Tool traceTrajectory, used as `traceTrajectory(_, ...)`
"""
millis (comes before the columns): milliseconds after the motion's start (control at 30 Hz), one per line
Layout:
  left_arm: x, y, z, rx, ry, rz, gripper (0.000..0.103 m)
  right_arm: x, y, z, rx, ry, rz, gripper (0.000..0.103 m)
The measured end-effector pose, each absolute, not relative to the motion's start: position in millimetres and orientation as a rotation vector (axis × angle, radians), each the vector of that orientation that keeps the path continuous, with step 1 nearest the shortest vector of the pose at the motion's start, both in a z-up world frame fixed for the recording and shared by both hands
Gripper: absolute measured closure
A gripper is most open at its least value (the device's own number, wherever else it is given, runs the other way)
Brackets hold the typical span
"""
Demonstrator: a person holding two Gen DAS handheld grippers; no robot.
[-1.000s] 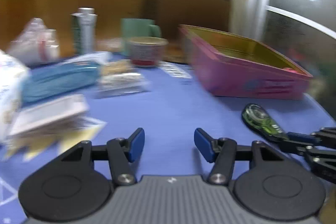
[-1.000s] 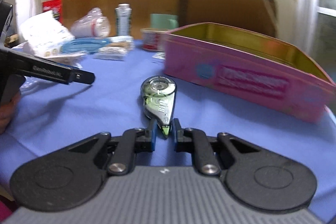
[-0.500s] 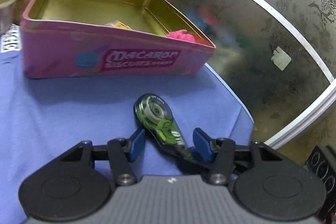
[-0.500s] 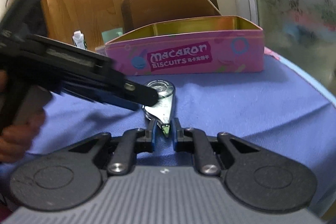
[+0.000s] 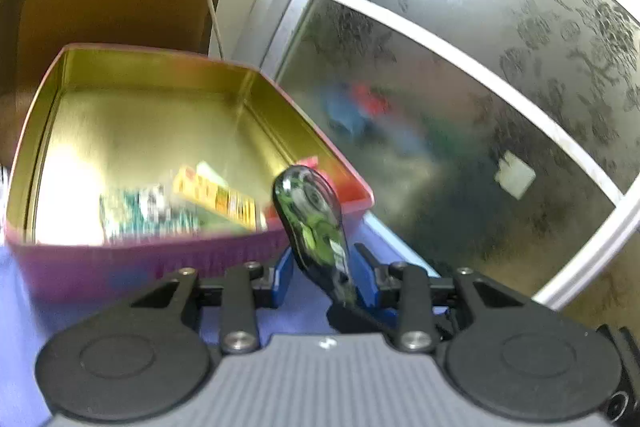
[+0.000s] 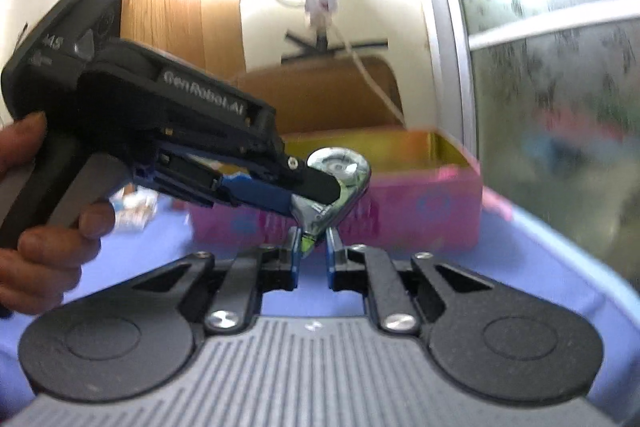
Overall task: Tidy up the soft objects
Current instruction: 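Lower the correction tape into the pink tin and open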
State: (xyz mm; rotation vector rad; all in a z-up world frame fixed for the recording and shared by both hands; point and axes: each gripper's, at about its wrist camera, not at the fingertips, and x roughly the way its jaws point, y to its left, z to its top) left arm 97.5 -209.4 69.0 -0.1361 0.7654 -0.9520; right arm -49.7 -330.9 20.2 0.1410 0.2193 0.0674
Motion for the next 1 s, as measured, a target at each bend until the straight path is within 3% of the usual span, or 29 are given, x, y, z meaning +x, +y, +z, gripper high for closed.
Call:
traceTrajectory(300, 155, -257, 60, -0.098, 0.734, -0.86, 0.07, 38, -365, 33, 0.207, 0.238, -0.004, 0.088)
traceTrajectory(467, 165, -258, 53, -0.117, 0.721, -0.827, 0.066, 67, -368, 25, 0.174, 0.274, -0.082, 0.082)
traceTrajectory(1000, 73, -149, 62, -0.111, 0.553, -0.813, 0.065, 1, -316, 27, 0.18, 0.222, -0.012, 0.079)
